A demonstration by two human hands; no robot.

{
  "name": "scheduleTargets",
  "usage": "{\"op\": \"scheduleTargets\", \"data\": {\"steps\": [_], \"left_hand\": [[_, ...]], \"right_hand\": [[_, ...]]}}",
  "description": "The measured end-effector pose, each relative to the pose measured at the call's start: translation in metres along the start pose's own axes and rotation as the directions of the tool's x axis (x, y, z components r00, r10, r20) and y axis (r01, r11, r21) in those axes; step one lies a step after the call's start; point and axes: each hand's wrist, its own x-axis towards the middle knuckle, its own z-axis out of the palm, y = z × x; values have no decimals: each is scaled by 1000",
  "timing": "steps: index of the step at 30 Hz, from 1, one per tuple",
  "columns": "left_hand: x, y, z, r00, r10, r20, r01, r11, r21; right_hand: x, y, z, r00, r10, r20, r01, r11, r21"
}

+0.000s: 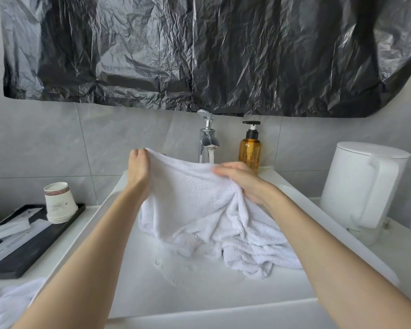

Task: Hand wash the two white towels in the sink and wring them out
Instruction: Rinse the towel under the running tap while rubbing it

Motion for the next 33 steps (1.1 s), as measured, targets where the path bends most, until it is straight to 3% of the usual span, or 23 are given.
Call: {"op": "scheduleTargets", "data": {"steps": [6,13,18,33], "left_hand": [[-2,-1,7,999,1,47,-3,999,35],[-6,-2,13,989,-16,145,4,996,87],[-11,-2,24,970,-105,218,84,991,102],[-27,-10,56,859,-262,439,306,952,-30]], "right_hand": [[-4,-4,-3,974,-124,-189,133,991,34],[-8,-15,-16,931,-66,-359,123,983,138],[-15,-21,-25,884,-22,-466,101,984,145],[-18,-14,-31,621,-5,-784,192,970,146]]}}
